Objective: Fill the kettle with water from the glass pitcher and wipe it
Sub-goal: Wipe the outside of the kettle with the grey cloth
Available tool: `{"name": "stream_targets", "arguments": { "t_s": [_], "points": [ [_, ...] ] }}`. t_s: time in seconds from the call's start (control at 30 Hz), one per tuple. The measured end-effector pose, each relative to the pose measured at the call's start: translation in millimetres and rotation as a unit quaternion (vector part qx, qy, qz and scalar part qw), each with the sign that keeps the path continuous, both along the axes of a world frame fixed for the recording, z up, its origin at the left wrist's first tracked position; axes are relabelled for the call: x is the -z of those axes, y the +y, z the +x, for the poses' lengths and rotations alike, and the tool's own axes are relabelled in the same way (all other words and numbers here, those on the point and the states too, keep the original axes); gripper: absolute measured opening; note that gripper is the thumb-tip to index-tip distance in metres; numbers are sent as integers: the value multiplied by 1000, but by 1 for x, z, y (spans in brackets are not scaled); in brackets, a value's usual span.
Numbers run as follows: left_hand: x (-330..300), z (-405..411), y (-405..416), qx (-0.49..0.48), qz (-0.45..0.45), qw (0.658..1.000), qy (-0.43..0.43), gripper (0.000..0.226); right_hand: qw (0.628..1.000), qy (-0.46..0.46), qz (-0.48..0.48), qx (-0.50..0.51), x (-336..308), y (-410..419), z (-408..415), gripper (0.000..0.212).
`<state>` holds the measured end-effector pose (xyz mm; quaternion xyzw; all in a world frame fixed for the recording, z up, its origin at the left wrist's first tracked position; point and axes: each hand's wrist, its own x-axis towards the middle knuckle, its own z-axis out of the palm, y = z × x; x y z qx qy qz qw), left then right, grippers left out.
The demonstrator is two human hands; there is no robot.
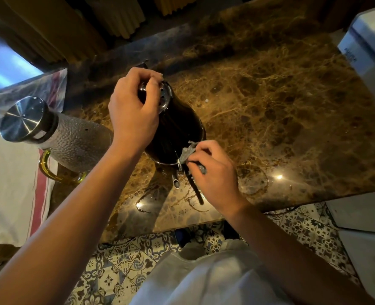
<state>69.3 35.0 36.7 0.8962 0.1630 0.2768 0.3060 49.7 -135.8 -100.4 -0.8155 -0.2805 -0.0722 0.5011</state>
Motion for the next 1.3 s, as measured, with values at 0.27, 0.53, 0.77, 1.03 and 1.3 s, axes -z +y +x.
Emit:
{"name": "stream_targets", "arguments": {
  "t_s": [0.27, 0.53, 0.77, 1.03, 1.3],
  "points": [
    [-1, 0, 1, 4, -11, 1000, 6, 25, 991, 51, -122, -22, -15, 2, 2, 2],
    [-9, -2, 4, 70, -19, 997, 38, 22, 986, 162, -5, -25, -11, -19, 27, 4],
    [-13, -2, 8, 120, -22, 991, 57, 20, 986, 165, 7, 5, -8, -18, 38, 5],
    [-15, 1, 14, 173, -53, 982, 55, 18, 985, 160, -71, 0, -18, -16, 97, 8],
    [-15, 1, 17, 194, -86, 976, 50, 17, 970, 136, -169, -113, -35, 19, 161, 16]
  ]
}}
